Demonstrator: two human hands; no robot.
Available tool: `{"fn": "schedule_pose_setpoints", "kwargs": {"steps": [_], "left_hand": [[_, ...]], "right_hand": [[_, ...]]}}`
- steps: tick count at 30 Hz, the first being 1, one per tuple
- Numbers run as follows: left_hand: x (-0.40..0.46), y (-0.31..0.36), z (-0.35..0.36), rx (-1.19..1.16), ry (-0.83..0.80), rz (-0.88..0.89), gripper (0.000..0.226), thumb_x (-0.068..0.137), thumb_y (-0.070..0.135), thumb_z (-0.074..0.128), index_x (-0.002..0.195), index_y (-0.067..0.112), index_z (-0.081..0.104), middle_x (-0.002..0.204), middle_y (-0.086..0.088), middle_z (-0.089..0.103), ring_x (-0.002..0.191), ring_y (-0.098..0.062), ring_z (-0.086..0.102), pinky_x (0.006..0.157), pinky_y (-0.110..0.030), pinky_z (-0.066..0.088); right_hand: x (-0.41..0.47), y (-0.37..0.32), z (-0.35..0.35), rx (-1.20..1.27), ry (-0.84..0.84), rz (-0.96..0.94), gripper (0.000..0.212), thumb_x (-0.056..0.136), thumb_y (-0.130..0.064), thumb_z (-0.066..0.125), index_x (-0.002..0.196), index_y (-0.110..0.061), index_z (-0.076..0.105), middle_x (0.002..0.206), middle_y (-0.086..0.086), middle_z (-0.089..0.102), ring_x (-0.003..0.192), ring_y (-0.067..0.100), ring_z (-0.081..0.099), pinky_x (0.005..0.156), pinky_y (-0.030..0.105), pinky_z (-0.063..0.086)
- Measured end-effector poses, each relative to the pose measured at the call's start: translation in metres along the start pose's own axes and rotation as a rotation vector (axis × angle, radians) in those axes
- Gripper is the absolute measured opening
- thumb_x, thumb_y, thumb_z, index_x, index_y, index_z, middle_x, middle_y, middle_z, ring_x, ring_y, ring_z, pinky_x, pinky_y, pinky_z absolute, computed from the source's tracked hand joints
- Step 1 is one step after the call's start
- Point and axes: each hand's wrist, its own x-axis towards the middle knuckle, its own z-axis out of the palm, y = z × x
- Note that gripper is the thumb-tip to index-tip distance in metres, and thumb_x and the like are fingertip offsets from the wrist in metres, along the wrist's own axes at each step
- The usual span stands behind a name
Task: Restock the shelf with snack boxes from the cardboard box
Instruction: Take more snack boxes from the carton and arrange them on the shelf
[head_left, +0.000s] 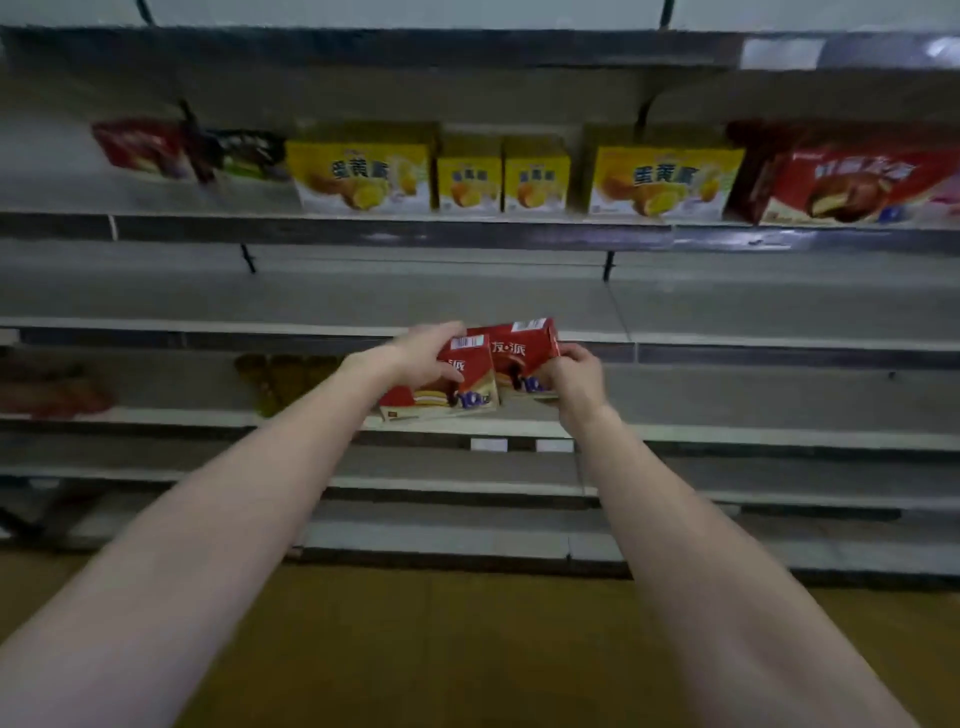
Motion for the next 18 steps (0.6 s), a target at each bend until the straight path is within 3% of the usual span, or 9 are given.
{"fn": "schedule_pose_setpoints", "kwargs": {"steps": [4,8,11,15,18], "left_hand": [[-0.015,-0.057,-0.036,0.007,0.058,-0.076,0.057,0.091,0.027,0.069,0.14,0.027,0.04,0.136,-0.003,0.054,0.12,-0.024,0.054,0.1,-0.044,0.046],[-0.037,-0.106,-0.067,0.022,0.123,-0.15,0.057,0.09,0.025,0.071,0.139,0.026,0.041,0.138,-0.006,0.053,0.12,-0.026,0.054,0.1,-0.04,0.045],[-0.056,-0.137,-0.092,0.052,0.175,-0.201,0.058,0.09,0.028,0.07,0.14,0.026,0.04,0.138,-0.007,0.052,0.121,-0.027,0.053,0.099,-0.041,0.046],[-0.073,-0.174,-0.128,0.075,0.249,-0.277,0.061,0.089,0.027,0.072,0.141,0.026,0.042,0.137,-0.006,0.055,0.12,-0.027,0.056,0.1,-0.041,0.047],[-0.077,-0.2,-0.155,0.121,0.3,-0.314,0.065,0.088,0.029,0.072,0.145,0.027,0.04,0.14,-0.007,0.055,0.123,-0.028,0.055,0.104,-0.044,0.045]], "right_hand": [[0.005,-0.01,0.071,0.005,-0.096,-0.027,0.037,0.074,0.01,0.064,0.109,0.0,0.056,0.104,0.02,0.067,0.089,0.027,0.065,0.068,0.033,0.053],[0.012,-0.016,0.131,-0.046,-0.151,-0.09,0.038,0.053,-0.002,0.067,0.09,-0.005,0.06,0.09,0.021,0.068,0.082,0.03,0.063,0.071,0.04,0.052],[0.007,-0.031,0.173,-0.094,-0.175,-0.114,0.026,0.064,0.006,0.067,0.079,-0.013,0.057,0.081,0.01,0.064,0.075,0.023,0.059,0.065,0.031,0.047],[0.011,-0.045,0.23,-0.092,-0.198,-0.165,0.024,0.075,0.009,0.063,0.091,-0.009,0.06,0.084,0.005,0.064,0.078,0.019,0.058,0.059,0.023,0.046],[0.016,-0.054,0.272,-0.034,-0.213,-0.167,0.025,0.075,0.007,0.062,0.095,-0.006,0.058,0.088,0.008,0.062,0.077,0.019,0.056,0.059,0.026,0.043]]}}
